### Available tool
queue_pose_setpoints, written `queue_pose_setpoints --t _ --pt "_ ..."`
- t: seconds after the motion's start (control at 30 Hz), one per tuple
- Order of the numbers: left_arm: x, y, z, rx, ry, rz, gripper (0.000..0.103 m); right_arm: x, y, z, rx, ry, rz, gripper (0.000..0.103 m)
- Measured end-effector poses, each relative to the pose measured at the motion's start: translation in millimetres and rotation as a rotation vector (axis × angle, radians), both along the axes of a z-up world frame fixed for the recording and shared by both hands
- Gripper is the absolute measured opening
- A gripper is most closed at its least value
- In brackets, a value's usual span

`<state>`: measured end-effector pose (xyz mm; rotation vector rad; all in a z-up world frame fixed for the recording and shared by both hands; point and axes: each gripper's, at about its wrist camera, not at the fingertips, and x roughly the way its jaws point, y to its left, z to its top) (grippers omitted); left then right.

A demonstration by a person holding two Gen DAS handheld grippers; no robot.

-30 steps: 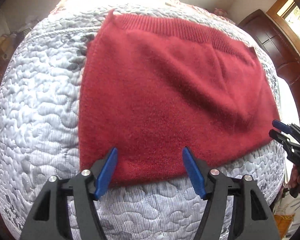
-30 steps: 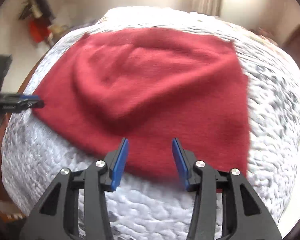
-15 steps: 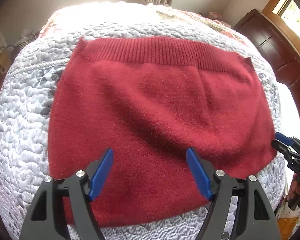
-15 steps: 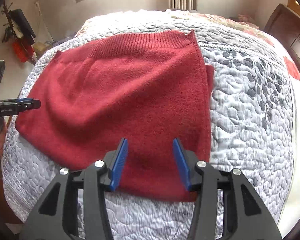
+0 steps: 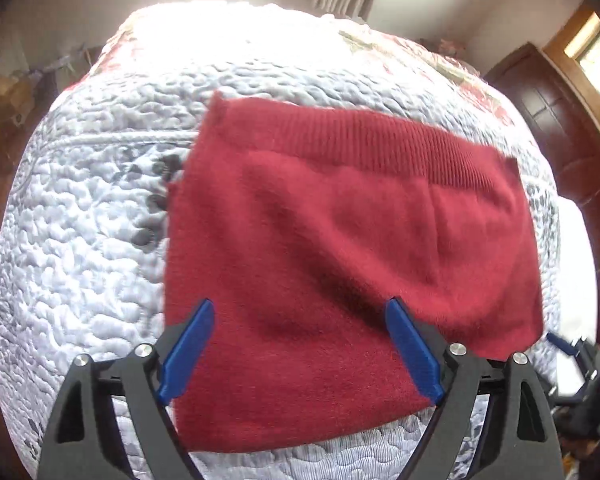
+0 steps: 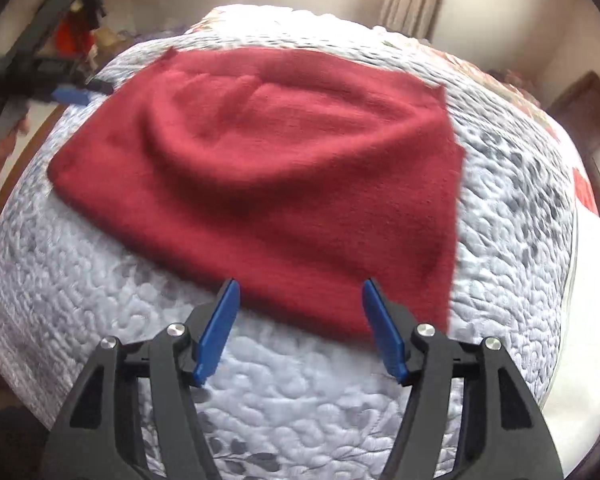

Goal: Fold small clothes
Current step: 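Grasp the edge of the folded sweater with the left tool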

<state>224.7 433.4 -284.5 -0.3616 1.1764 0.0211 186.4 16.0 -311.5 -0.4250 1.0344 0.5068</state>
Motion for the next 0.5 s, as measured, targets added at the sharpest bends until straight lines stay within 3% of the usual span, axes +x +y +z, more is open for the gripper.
queue_pose_setpoints --t 0.13,0.2,0.33,0.5 --pt "16.5 81.9 -3.1 -0.232 0.054 0.149 0.089 -61.6 87.8 -3.1 -0.052 -0.073 0.198 0.076" --pt "27.4 110.0 -9.6 -0.333 0.065 0.202 0.089 -80.4 124.8 -6.0 -0.073 -0.117 0.283 0.076" --pt "57.3 130.0 -41.2 -0.505 0.141 0.193 0.089 -100.2 194.7 -19.6 -0.157 -0.245 0.419 0.075" --pt "79.0 119.6 -86.8 -0.484 0.252 0.151 0.089 -98.6 250.6 -45.0 -0.24 -0.32 0.522 0.069"
